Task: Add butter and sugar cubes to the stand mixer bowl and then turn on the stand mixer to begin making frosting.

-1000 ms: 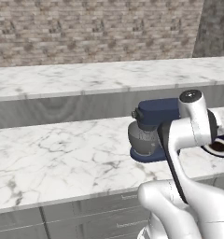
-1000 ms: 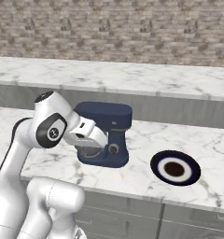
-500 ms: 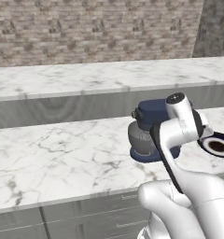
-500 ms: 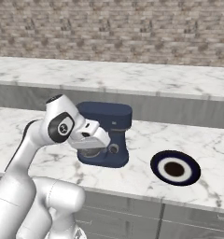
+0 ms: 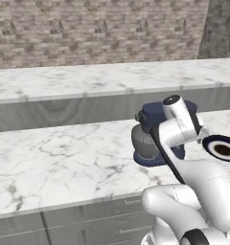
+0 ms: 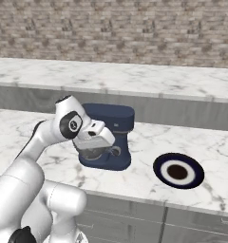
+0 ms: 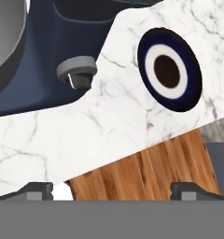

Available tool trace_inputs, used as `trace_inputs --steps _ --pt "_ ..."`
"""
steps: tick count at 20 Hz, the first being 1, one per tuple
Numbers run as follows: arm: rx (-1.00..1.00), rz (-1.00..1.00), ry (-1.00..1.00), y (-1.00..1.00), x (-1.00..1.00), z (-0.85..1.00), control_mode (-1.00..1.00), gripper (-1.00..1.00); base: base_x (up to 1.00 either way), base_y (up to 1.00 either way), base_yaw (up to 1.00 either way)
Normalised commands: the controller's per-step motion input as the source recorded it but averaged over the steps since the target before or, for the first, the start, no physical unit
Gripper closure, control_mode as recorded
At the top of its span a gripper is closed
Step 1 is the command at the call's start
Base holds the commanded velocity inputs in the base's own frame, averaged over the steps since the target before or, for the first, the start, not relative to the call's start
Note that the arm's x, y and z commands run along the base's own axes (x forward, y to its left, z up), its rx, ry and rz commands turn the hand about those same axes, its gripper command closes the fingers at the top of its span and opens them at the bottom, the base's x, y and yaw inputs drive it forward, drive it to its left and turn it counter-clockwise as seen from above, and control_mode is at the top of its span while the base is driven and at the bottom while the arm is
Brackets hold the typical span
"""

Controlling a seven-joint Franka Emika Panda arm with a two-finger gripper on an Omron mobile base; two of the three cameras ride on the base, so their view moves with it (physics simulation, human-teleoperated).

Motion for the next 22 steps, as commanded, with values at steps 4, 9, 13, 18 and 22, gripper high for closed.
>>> trace_inputs --steps 4,9,13,18,22 --pt "0.0 0.01 0.0 0.0 0.01 -0.32 -1.0 -1.0 0.0 0.0 0.0" --pt "0.0 0.03 -0.01 0.0 -0.02 -0.28 -1.0 -1.0 0.0 0.0 0.0" --pt "0.0 0.03 -0.08 -0.01 0.0 -0.06 -1.0 -1.0 0.0 0.0 0.0" --pt "0.0 0.03 -0.09 -0.13 0.0 0.0 -1.0 -1.0 0.0 0.0 0.0" --pt "0.0 0.03 -0.03 -0.18 0.01 -0.01 -1.0 -1.0 0.0 0.0 0.0"
